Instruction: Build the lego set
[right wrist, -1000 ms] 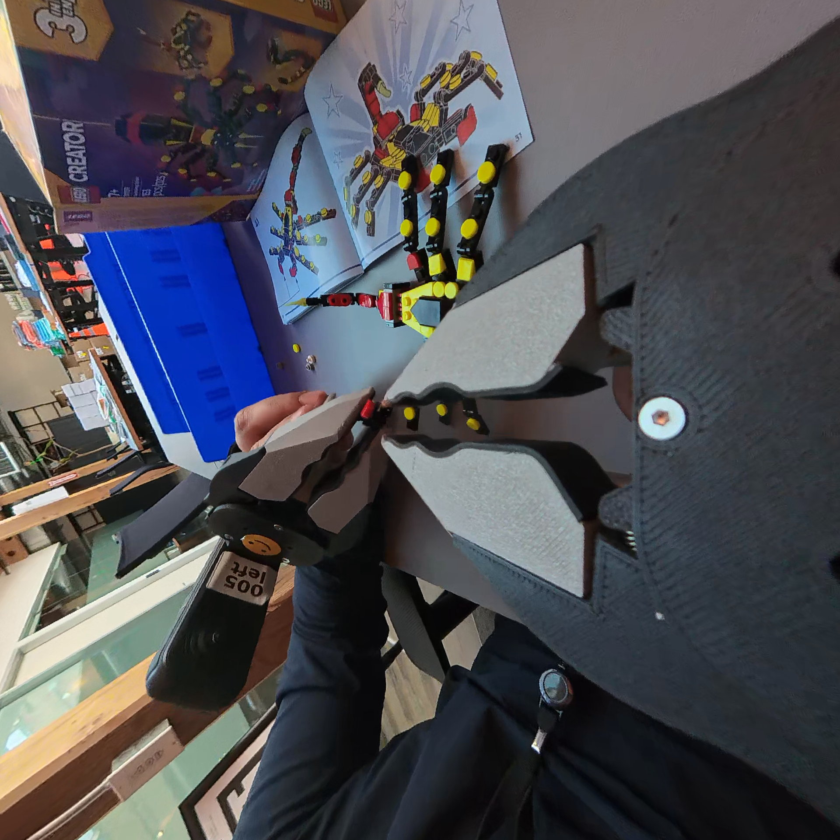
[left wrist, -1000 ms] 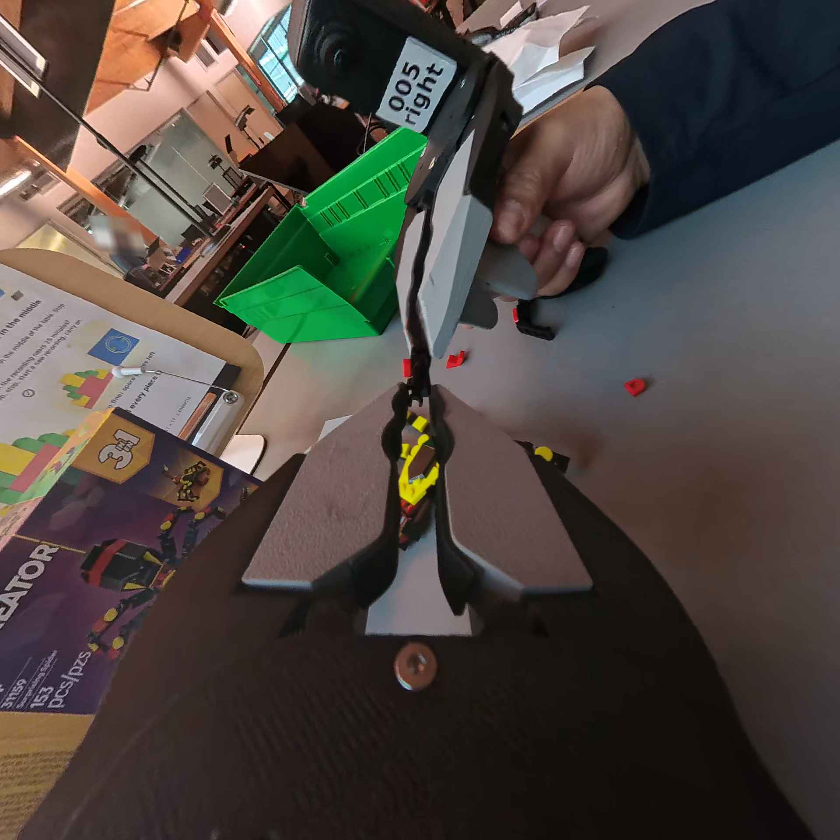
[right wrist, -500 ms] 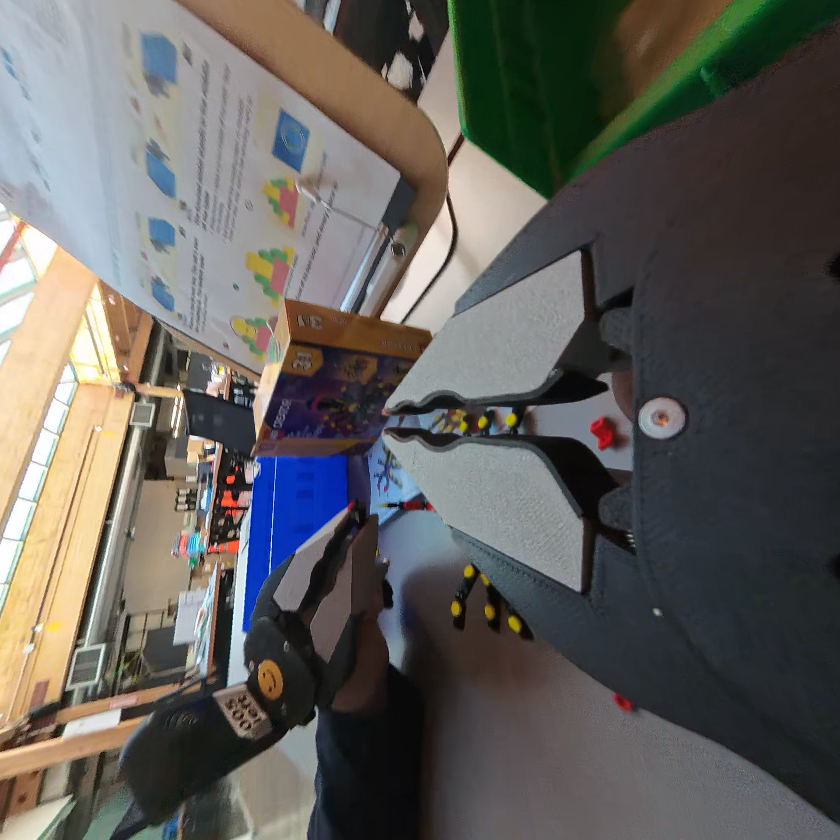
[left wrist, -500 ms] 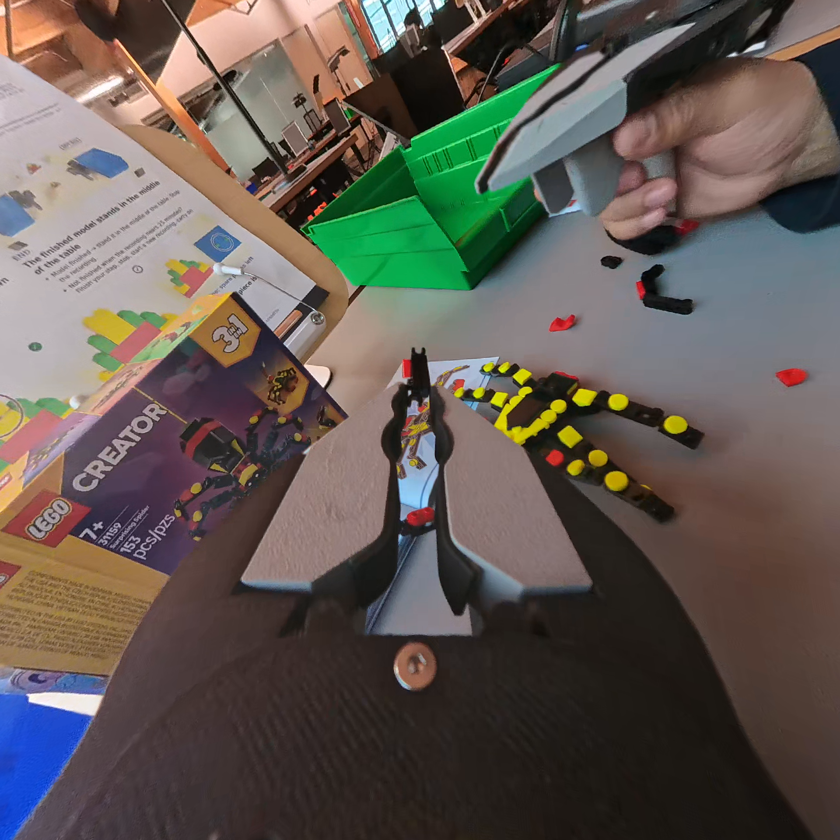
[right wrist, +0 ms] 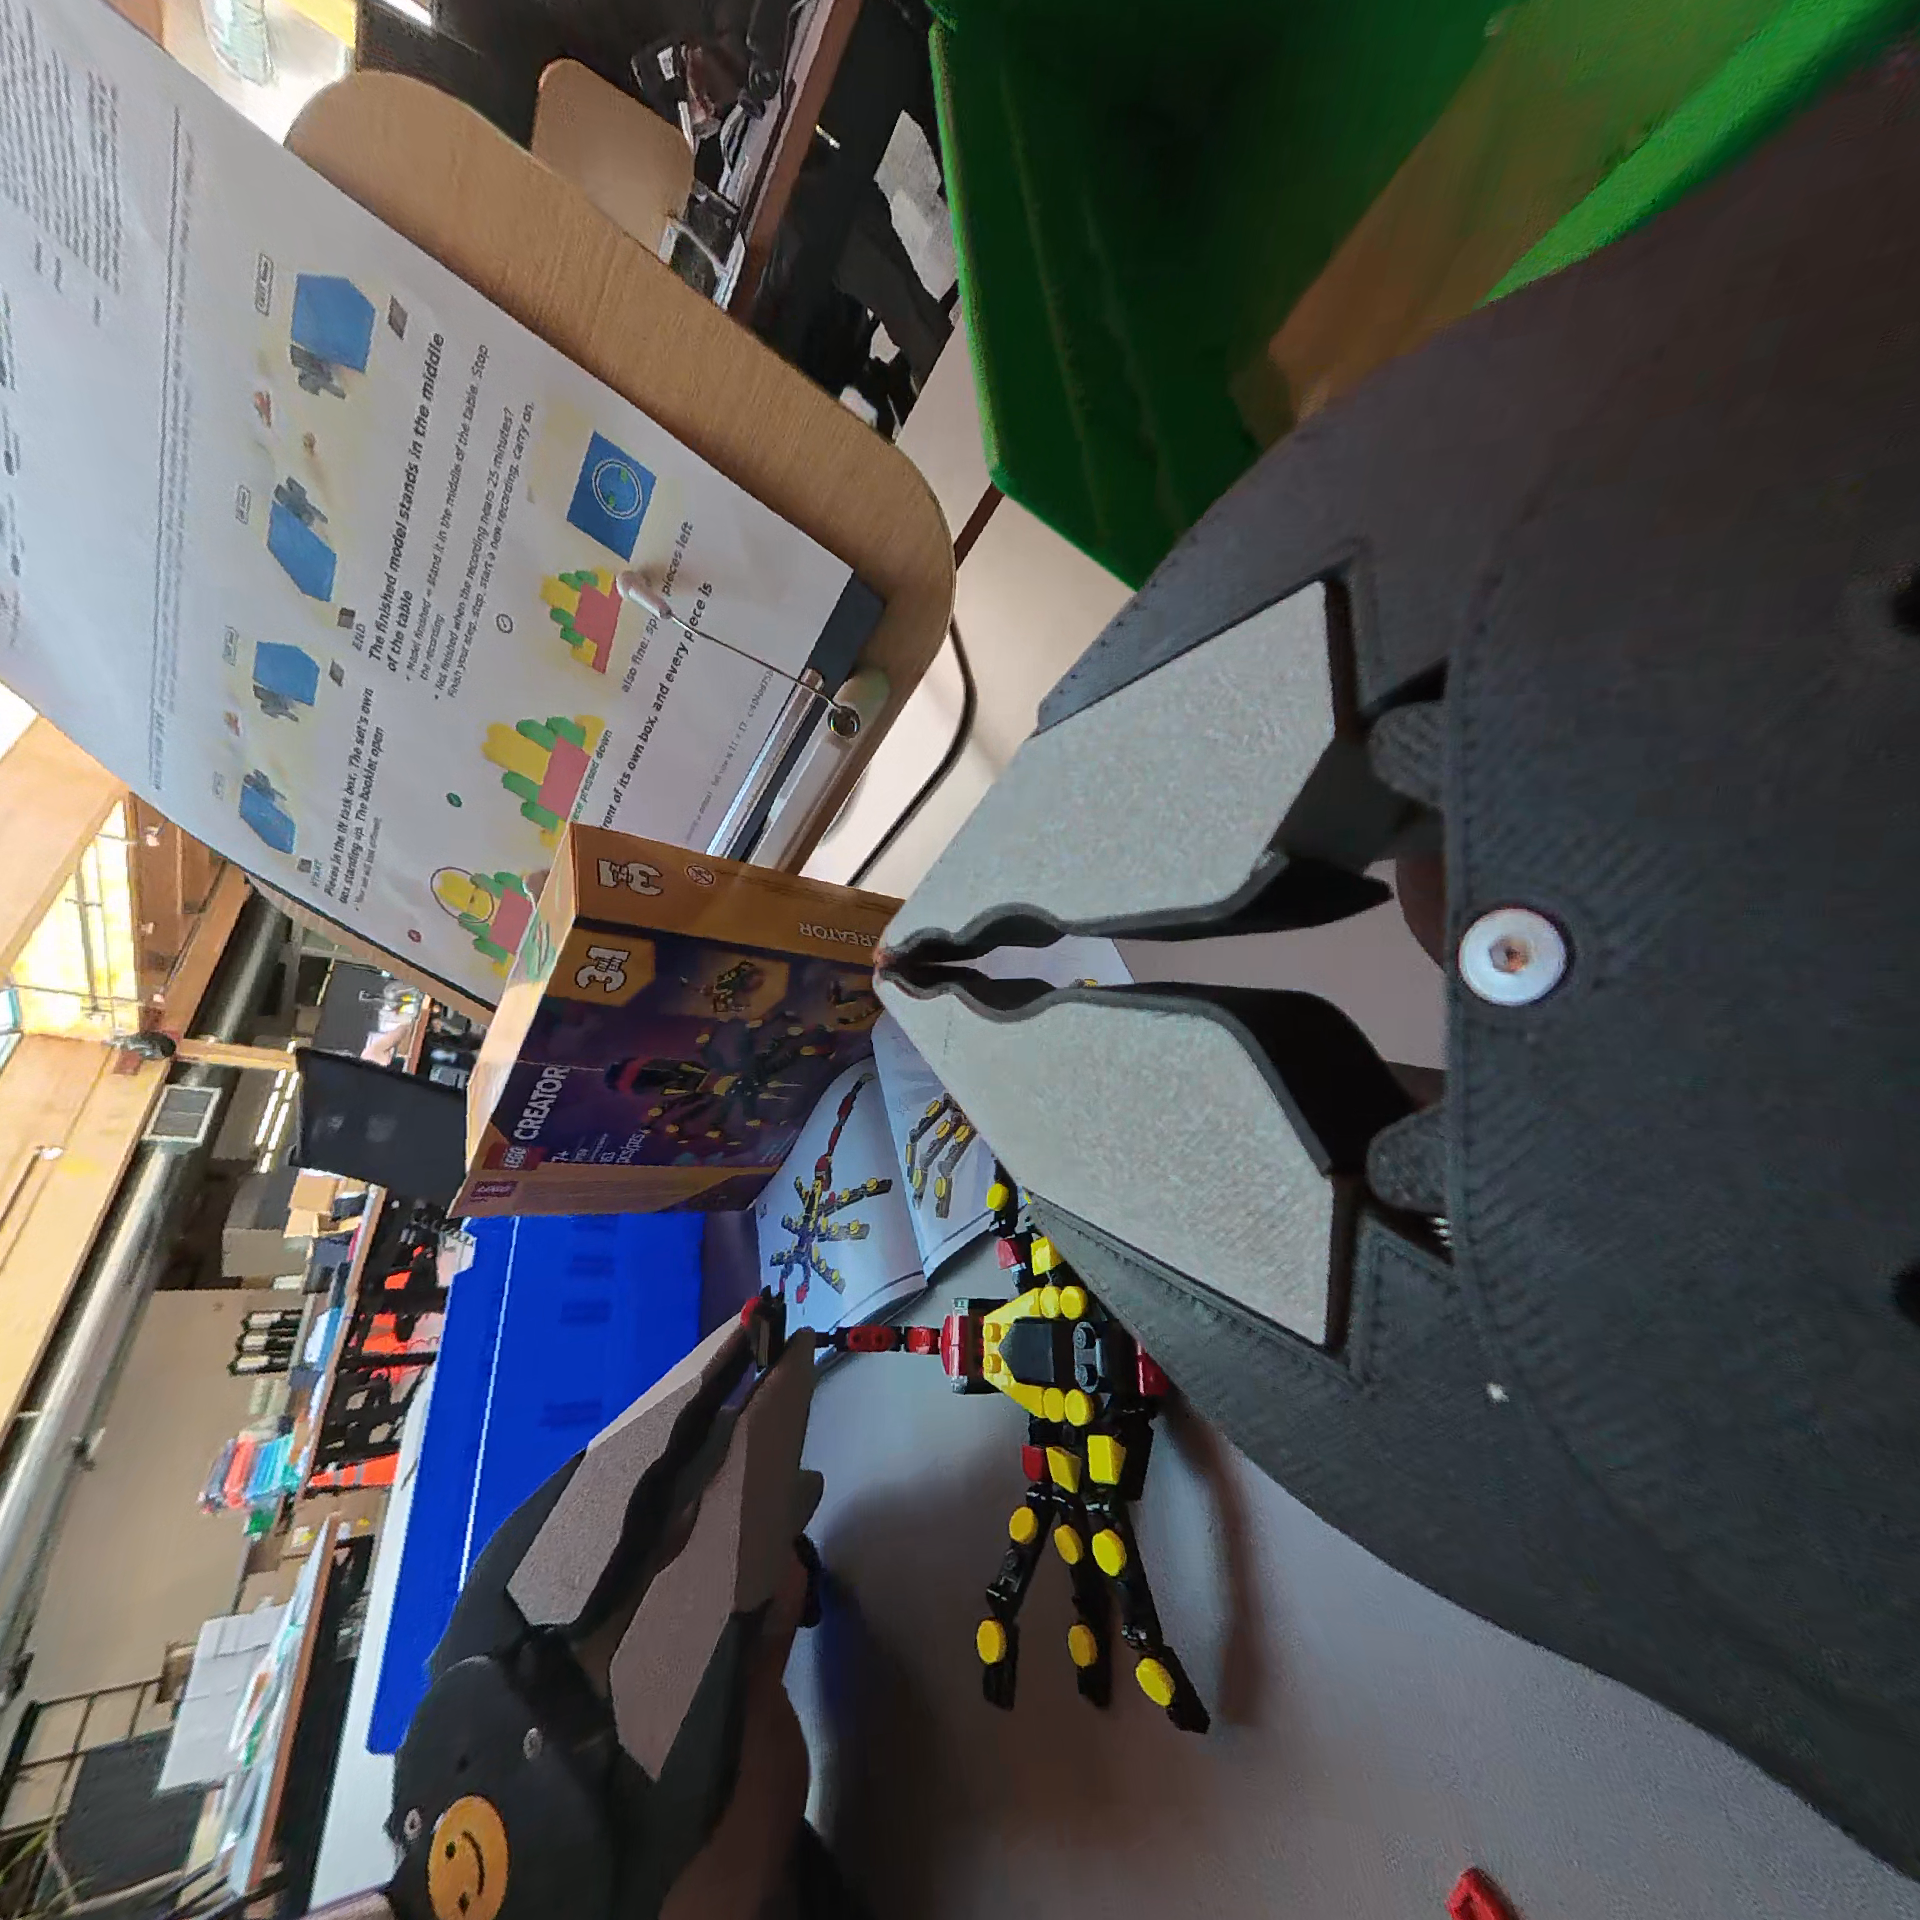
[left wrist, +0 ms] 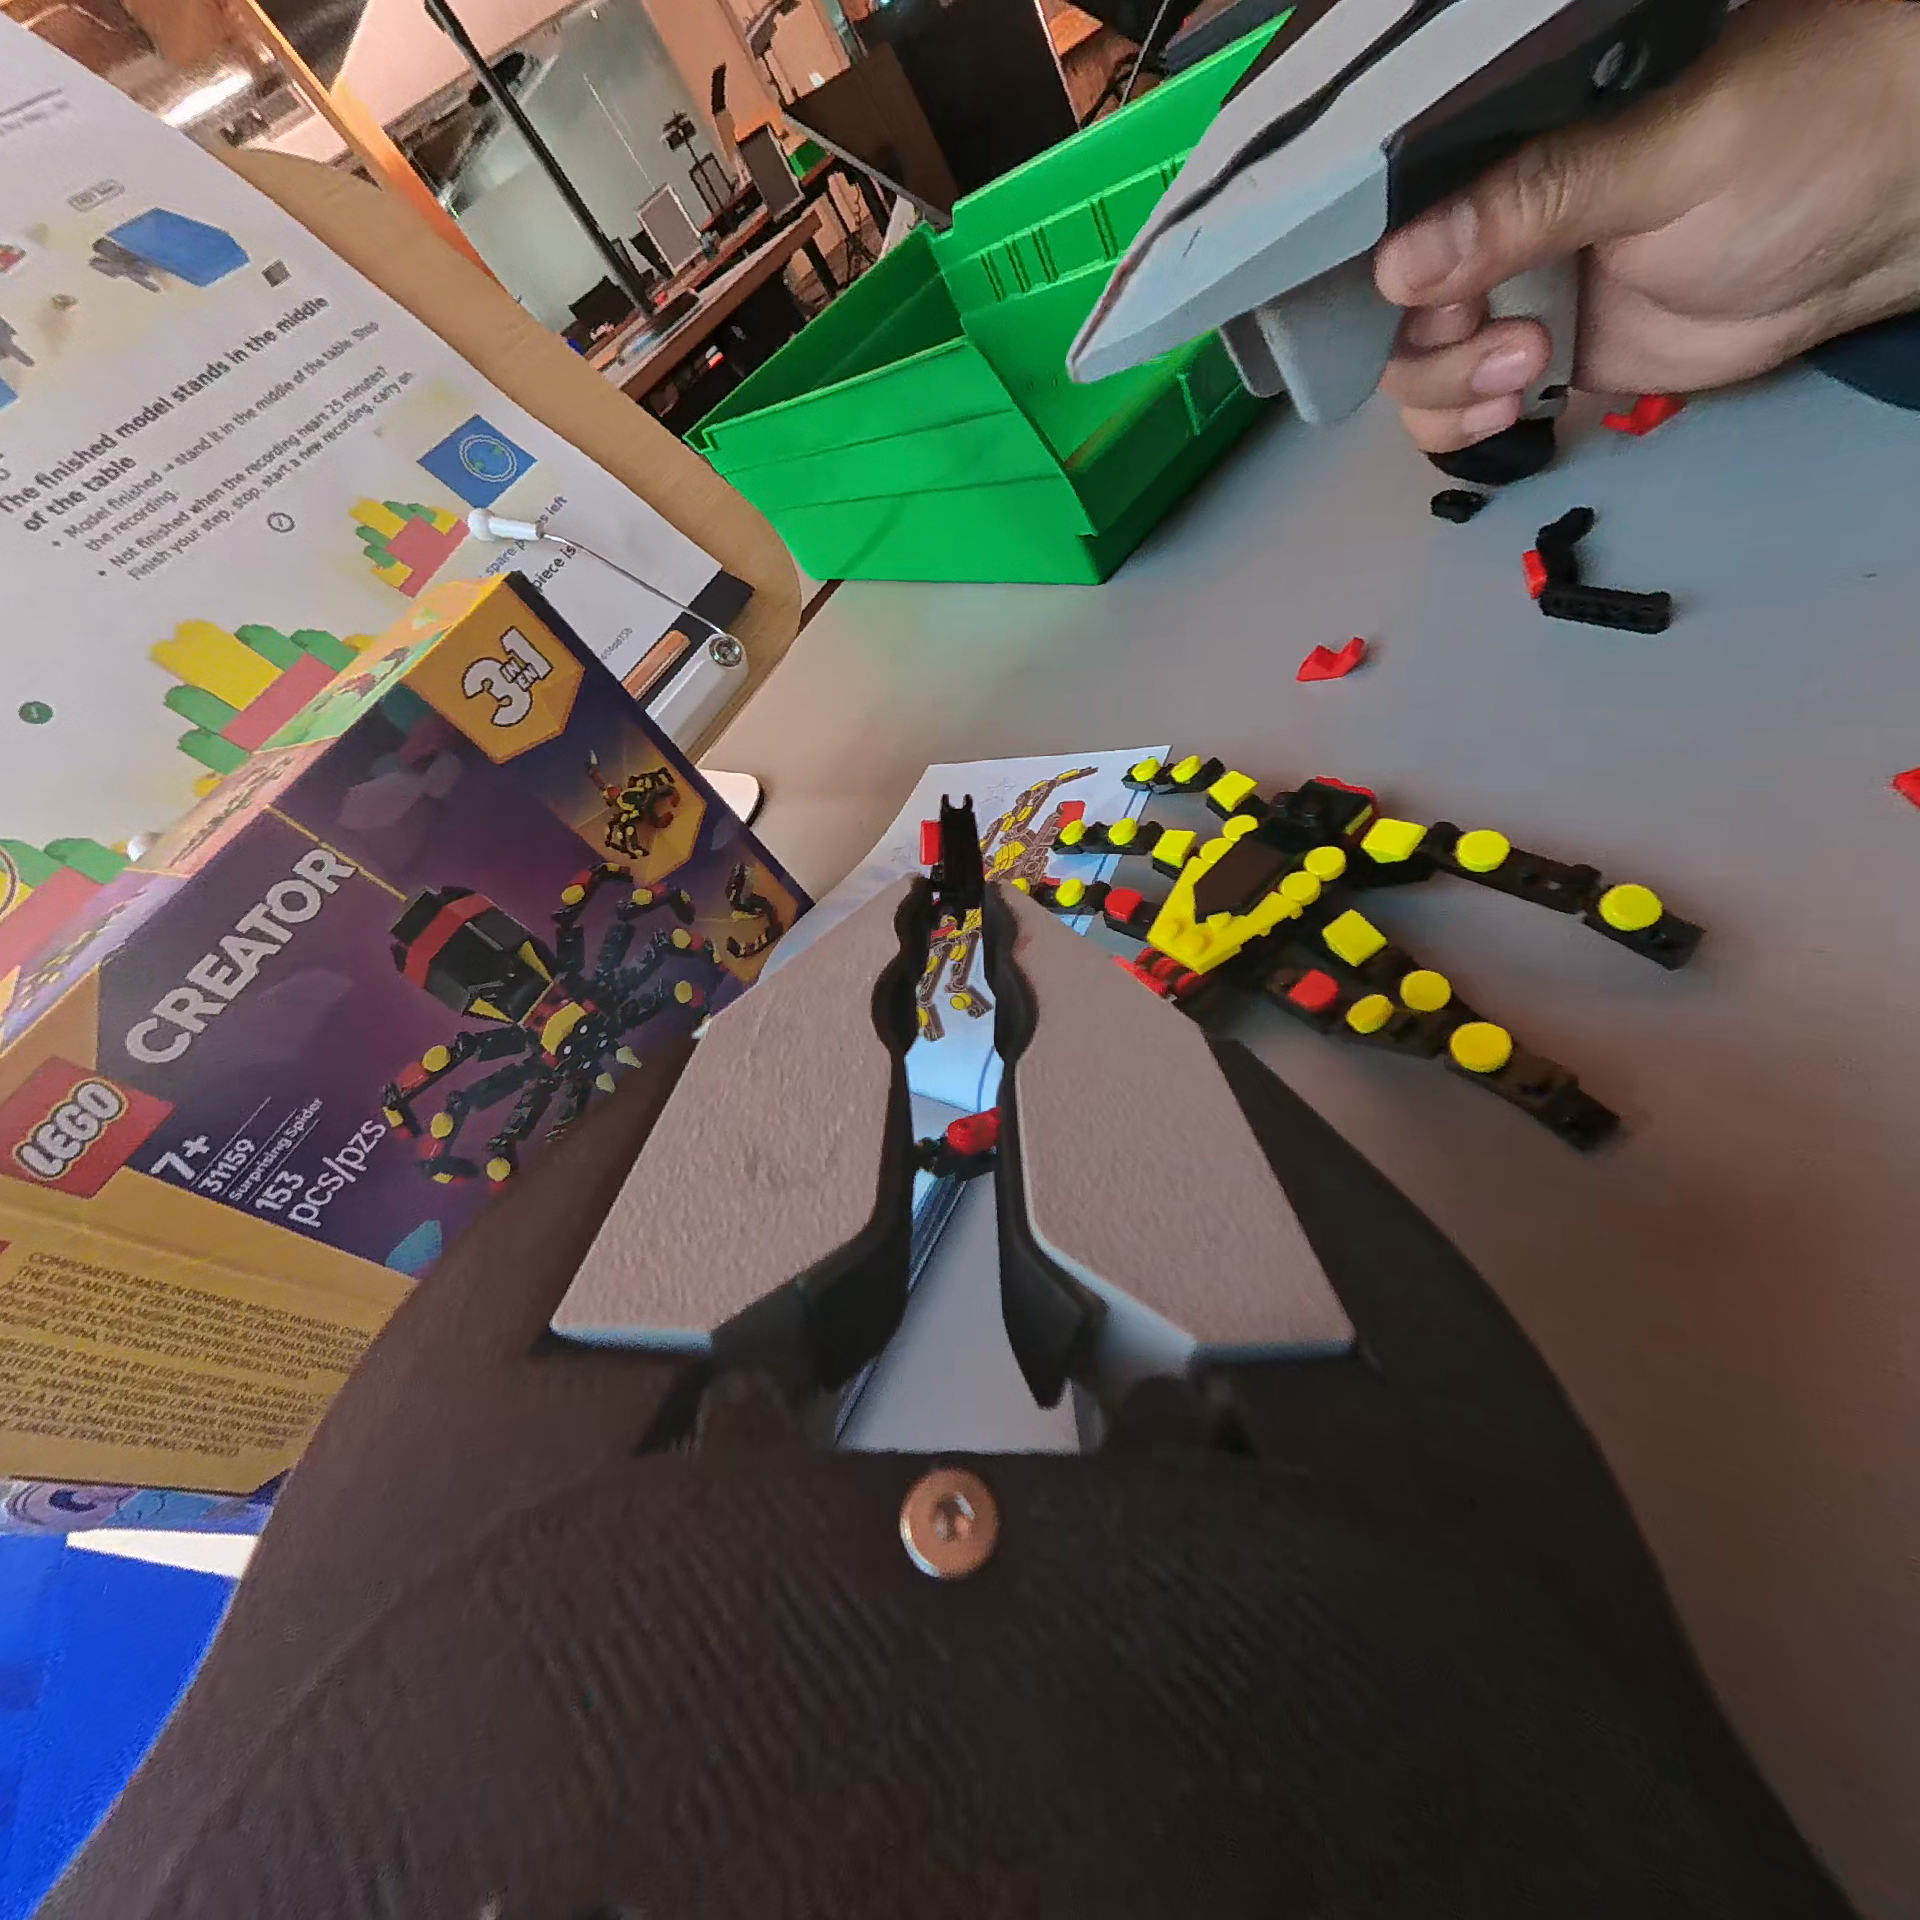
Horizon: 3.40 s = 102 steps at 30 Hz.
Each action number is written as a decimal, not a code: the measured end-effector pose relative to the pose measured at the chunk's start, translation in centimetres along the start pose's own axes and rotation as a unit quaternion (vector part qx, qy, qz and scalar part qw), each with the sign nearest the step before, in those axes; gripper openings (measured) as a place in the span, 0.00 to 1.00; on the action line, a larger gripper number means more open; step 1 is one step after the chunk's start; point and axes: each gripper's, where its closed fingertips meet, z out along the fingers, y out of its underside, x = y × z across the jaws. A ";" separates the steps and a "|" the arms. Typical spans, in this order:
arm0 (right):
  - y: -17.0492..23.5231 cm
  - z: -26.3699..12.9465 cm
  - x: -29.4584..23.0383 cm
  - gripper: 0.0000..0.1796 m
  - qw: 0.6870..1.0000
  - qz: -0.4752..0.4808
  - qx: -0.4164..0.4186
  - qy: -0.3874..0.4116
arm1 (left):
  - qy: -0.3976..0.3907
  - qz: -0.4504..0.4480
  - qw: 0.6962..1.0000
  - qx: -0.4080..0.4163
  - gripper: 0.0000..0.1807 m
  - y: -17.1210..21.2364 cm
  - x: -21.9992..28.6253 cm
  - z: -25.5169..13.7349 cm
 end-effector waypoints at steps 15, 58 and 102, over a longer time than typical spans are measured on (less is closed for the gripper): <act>-1.6 -0.8 0.8 0.00 0.999 0.001 0.042 0.027 | -0.046 0.032 0.998 0.024 0.03 -0.6 -0.9 0.5; 6.5 -8.5 -6.4 0.07 0.915 -0.101 -0.244 -0.305 | 0.122 0.162 0.978 -0.043 0.08 -3.5 11.2 4.6; 0.9 -3.8 -8.2 0.07 0.945 -0.262 -0.057 -0.187 | 0.063 0.069 0.995 0.028 0.01 -6.7 8.4 3.7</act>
